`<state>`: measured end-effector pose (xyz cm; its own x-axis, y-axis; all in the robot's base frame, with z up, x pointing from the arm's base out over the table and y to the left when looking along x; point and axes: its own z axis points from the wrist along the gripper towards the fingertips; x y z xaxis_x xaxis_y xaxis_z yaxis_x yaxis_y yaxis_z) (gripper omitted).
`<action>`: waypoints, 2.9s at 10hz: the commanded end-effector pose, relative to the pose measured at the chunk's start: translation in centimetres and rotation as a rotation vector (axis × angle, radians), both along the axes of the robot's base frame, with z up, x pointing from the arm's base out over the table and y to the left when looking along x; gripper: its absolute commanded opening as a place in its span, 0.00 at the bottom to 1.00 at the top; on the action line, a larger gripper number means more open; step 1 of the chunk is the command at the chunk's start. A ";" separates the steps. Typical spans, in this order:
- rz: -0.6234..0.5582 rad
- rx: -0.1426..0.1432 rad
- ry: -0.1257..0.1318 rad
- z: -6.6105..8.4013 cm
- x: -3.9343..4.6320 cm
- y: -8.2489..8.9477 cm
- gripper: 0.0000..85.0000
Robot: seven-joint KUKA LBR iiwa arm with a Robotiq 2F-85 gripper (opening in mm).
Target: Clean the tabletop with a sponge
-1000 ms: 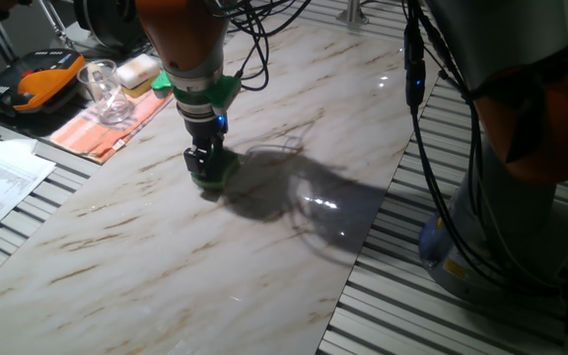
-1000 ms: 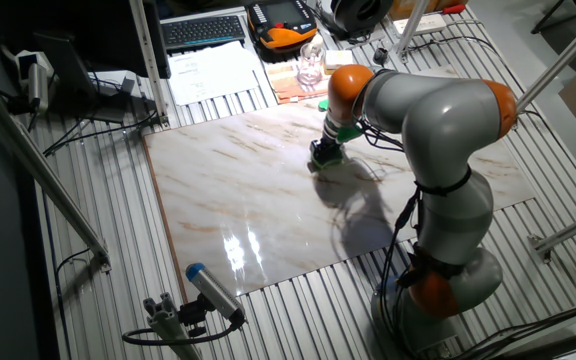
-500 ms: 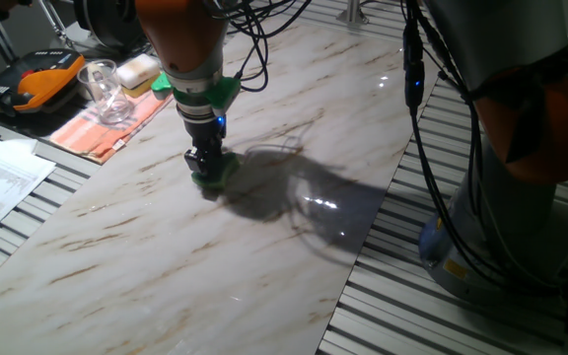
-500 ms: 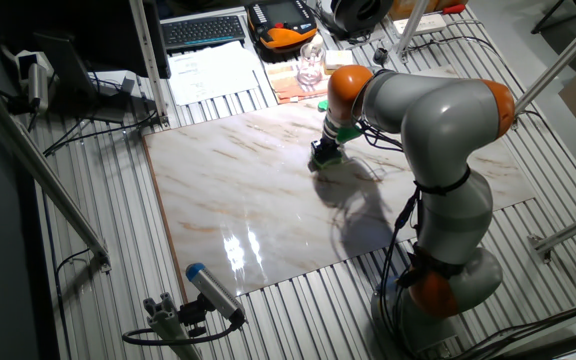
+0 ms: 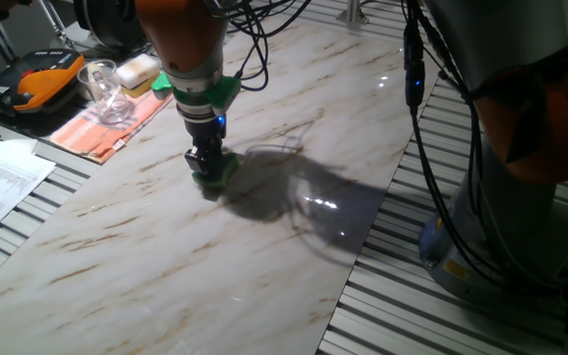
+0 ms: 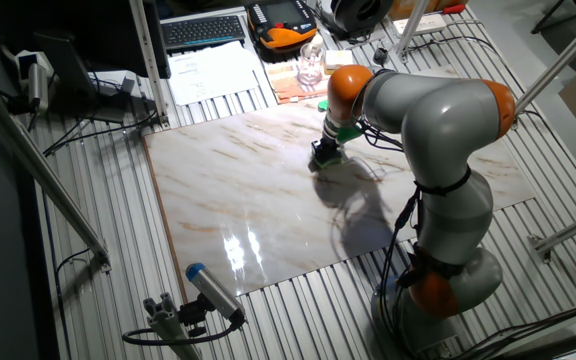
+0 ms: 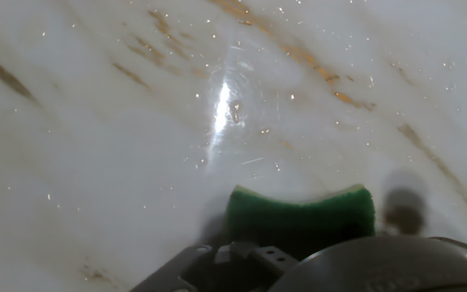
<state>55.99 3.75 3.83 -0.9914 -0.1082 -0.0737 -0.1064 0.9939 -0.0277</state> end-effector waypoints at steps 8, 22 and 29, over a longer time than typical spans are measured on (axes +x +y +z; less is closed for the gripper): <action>-0.020 -0.004 -0.020 0.4 0.02 -0.3 0.80; 0.014 -0.016 0.008 2.1 0.04 -0.1 0.60; 0.021 -0.018 0.010 2.1 -0.21 -0.4 0.60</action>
